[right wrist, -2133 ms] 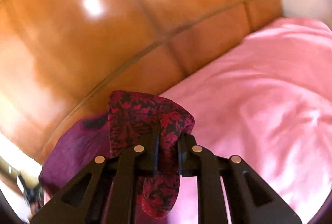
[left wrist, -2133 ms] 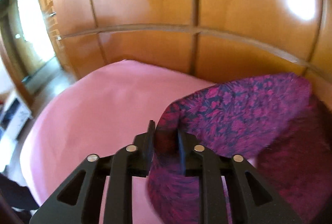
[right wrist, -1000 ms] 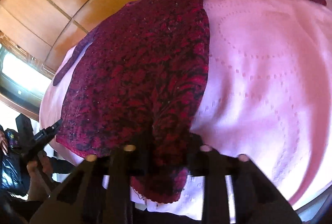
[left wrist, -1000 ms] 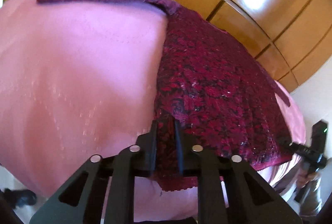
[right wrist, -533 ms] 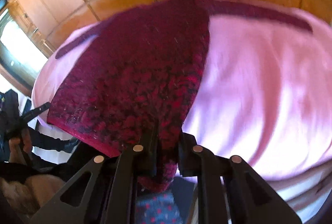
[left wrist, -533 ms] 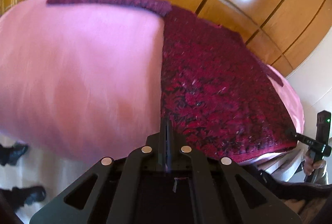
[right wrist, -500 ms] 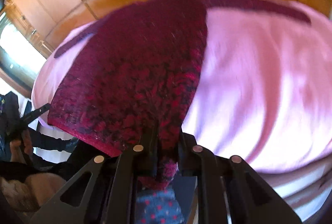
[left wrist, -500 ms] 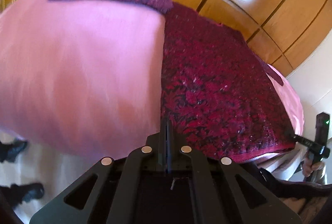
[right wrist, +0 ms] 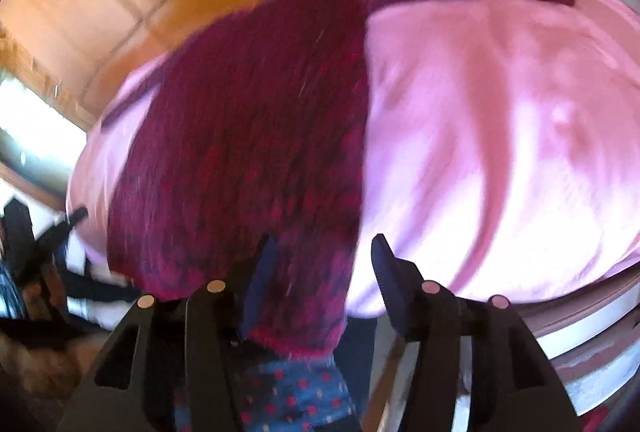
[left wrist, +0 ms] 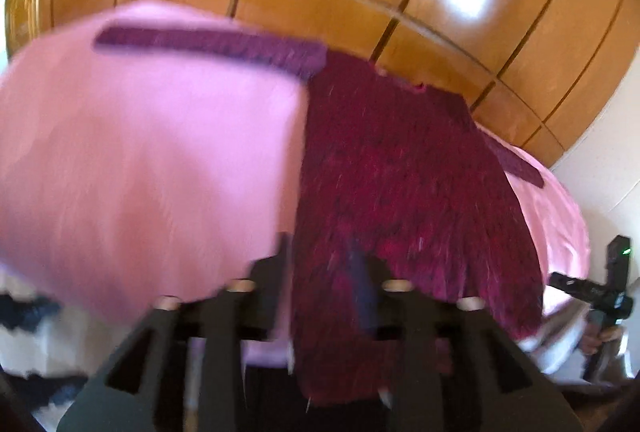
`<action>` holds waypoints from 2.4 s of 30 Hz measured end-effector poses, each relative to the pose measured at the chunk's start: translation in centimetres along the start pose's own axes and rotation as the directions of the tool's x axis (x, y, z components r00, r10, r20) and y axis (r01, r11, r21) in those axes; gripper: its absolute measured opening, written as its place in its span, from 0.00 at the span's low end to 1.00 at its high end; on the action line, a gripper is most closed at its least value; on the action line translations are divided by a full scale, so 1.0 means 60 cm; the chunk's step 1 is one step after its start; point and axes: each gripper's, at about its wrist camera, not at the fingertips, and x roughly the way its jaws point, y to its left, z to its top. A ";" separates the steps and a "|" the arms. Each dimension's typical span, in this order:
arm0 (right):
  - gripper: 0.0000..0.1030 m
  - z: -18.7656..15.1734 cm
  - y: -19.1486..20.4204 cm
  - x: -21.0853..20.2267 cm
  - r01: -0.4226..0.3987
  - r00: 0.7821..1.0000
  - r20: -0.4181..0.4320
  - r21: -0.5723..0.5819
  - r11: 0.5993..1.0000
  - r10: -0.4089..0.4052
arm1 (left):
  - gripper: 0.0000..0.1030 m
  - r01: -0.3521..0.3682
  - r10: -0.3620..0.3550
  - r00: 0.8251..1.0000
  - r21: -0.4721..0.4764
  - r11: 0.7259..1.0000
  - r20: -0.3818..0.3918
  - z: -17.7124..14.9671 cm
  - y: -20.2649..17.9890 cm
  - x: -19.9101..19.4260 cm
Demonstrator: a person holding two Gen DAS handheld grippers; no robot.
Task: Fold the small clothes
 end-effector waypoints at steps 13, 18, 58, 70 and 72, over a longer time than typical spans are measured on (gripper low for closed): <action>0.98 0.188 -0.181 0.011 -0.193 0.961 0.266 0.431 0.881 0.080 | 0.57 -0.004 0.012 0.999 0.181 0.983 -0.041 0.070 -0.169 0.185; 0.92 0.263 -0.276 0.021 -0.161 0.940 0.340 0.517 0.841 -0.029 | 0.57 -0.005 0.020 0.996 0.170 0.985 -0.083 0.059 -0.156 0.216; 0.78 0.370 -0.296 0.009 0.247 0.775 0.342 0.609 0.754 -0.531 | 0.66 -0.063 0.064 0.998 -0.125 0.990 0.010 0.123 0.023 0.176; 0.77 0.363 0.105 0.233 0.016 0.980 0.198 -0.058 0.998 -0.005 | 0.63 -0.194 0.227 0.974 -0.456 0.869 0.018 0.313 0.290 0.247; 0.76 0.352 0.138 0.266 0.023 0.987 0.162 -0.101 0.995 -0.006 | 0.63 -0.188 0.223 0.975 -0.494 0.849 0.011 0.336 0.325 0.261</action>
